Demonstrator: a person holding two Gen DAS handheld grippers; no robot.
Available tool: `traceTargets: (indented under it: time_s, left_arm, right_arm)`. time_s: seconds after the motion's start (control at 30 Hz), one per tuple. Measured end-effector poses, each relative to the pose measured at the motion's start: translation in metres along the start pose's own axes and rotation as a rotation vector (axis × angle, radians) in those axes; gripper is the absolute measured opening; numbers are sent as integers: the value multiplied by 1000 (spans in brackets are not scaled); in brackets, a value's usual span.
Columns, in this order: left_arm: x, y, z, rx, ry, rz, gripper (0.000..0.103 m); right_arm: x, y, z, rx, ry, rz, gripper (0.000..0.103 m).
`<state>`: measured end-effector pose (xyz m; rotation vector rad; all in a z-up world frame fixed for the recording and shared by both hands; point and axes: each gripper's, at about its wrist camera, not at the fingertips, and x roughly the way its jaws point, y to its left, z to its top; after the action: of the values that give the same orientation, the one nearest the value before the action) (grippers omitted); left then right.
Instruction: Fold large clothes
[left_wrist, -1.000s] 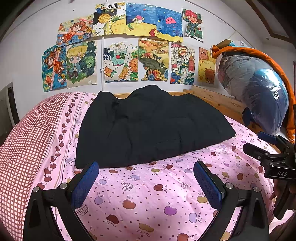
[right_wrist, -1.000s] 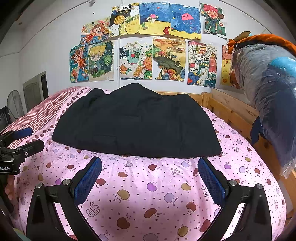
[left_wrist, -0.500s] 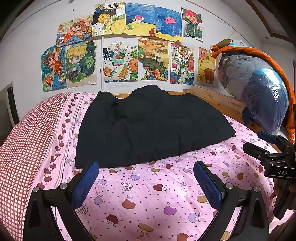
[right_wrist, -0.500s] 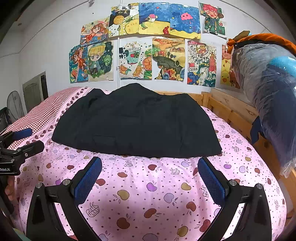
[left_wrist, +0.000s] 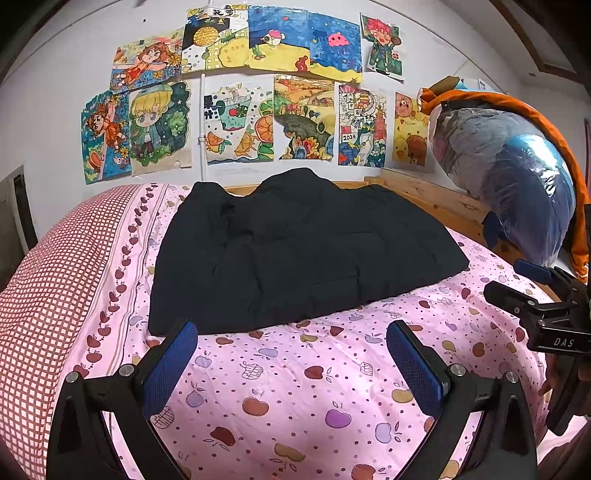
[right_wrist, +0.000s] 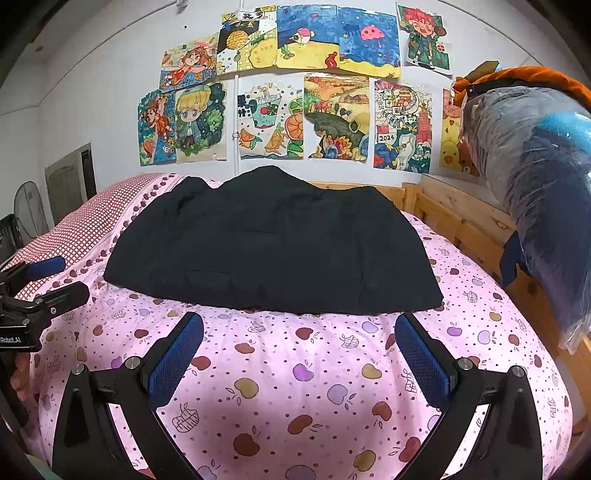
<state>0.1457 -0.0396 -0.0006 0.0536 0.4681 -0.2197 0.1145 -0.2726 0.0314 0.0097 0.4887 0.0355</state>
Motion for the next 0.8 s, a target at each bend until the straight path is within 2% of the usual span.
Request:
traceTargets:
  time_s: [0.8]
  left_arm:
    - [0,-3,-3,23,1,2,103]
  right_arm:
    - [-1,-1,0,8,3,-7,102]
